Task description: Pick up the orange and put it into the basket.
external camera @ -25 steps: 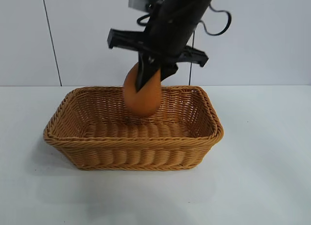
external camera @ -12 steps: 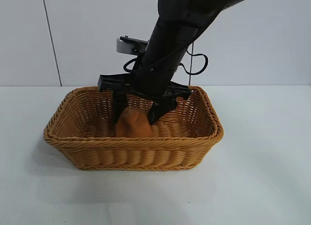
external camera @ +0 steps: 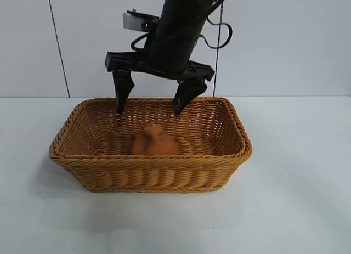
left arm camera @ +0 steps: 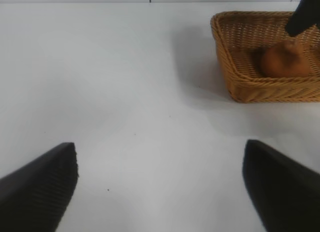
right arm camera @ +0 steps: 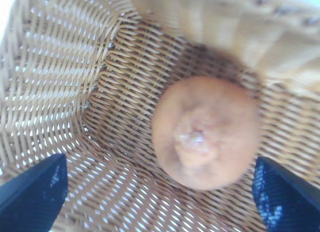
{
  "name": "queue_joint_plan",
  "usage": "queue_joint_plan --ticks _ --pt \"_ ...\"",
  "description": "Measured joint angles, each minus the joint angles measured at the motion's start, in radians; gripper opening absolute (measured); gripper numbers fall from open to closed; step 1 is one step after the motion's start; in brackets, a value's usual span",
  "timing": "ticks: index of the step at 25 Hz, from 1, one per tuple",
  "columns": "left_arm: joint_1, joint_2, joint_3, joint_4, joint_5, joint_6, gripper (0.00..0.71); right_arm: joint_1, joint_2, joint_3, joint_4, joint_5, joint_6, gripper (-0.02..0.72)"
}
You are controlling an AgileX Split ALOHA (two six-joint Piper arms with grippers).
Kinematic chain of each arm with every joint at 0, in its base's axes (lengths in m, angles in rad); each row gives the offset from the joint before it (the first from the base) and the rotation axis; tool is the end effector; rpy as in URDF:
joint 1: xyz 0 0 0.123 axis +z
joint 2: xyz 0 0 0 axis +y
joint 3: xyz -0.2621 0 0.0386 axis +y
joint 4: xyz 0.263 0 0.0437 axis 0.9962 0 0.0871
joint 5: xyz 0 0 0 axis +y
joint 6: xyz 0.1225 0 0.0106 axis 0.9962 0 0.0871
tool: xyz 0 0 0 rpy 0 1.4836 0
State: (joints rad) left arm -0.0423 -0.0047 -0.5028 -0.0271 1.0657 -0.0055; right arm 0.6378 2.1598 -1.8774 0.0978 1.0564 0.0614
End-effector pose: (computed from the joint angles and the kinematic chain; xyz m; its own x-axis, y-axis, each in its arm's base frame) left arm 0.0557 -0.0053 0.2705 -0.4543 0.0006 -0.8908 0.0549 0.9981 -0.0273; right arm 0.3802 0.2948 0.1719 -0.8250 -0.4757 -0.3050 -0.5277 0.8416 0.1147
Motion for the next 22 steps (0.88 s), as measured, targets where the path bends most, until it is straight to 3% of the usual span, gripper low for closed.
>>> queue_joint_plan --ticks 3,6,22 --pt "0.000 0.000 0.000 0.000 0.000 0.000 0.639 -0.006 0.000 -0.066 -0.088 0.082 0.013 0.694" --pt "0.000 0.000 0.000 0.000 0.000 0.000 0.639 -0.037 0.000 -0.090 -0.131 0.128 0.020 0.694" --pt "0.000 0.000 0.000 -0.003 0.000 0.000 0.639 -0.381 0.000 -0.093 -0.144 0.163 0.020 0.694"
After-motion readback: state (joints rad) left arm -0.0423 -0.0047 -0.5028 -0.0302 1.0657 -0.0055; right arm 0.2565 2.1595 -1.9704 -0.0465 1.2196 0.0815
